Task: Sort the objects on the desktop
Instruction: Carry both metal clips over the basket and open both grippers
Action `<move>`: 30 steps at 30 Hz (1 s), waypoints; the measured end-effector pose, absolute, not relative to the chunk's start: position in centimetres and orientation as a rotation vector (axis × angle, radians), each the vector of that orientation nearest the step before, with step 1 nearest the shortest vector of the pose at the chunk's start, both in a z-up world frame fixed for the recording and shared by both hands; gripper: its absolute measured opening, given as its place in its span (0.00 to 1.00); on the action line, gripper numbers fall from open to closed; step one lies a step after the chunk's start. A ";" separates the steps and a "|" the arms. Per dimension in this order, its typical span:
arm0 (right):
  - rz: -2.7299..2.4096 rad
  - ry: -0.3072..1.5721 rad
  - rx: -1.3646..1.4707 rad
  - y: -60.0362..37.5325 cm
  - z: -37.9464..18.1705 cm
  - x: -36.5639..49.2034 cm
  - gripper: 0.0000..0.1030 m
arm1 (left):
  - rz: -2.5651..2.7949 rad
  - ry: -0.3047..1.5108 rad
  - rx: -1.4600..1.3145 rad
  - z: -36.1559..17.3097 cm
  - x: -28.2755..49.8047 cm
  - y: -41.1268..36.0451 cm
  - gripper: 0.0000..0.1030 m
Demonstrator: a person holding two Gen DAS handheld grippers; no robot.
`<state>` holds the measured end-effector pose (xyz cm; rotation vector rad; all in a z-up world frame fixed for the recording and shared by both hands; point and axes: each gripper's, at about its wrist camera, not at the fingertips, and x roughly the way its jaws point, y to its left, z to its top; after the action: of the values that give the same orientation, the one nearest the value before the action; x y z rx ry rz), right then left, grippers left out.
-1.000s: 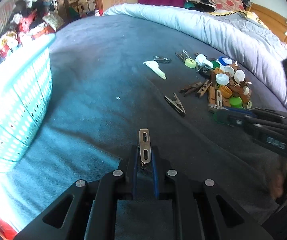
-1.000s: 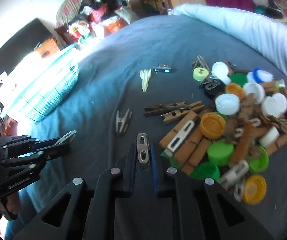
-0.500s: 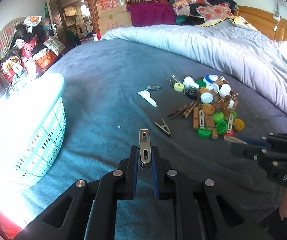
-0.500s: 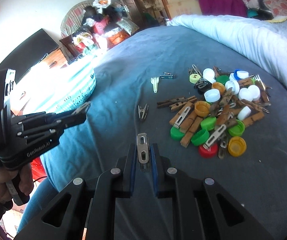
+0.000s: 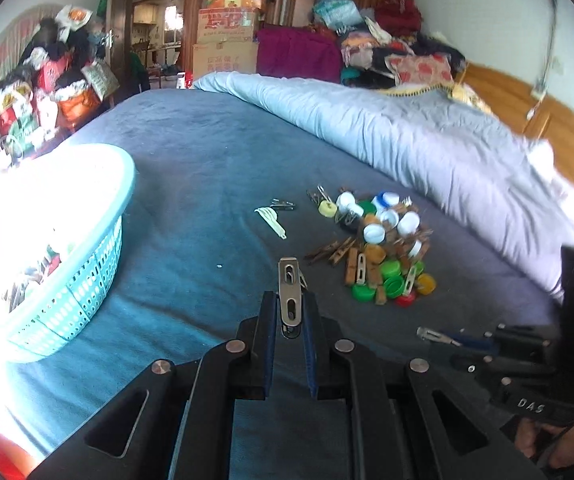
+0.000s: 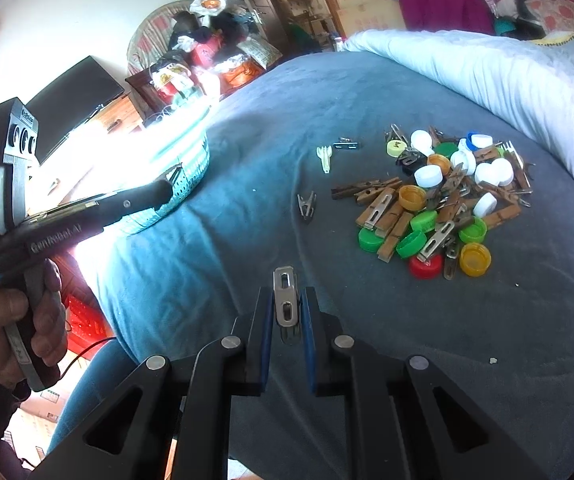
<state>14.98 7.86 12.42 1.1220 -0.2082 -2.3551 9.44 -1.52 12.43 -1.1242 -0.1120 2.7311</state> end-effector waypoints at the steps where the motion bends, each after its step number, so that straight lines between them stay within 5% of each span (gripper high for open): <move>1: -2.355 -0.206 1.120 7.8 12.6 15.1 0.13 | 2.737 -0.117 -1.119 12.6 9.5 -1.8 0.12; 30: -2.372 -0.231 1.132 10.0 15.8 16.4 0.14 | 2.796 -0.044 -1.228 13.8 10.6 -4.2 0.12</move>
<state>16.40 10.00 15.79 1.1315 -0.2314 -2.3716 10.60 -4.24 13.75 -1.2281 -0.0435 2.7961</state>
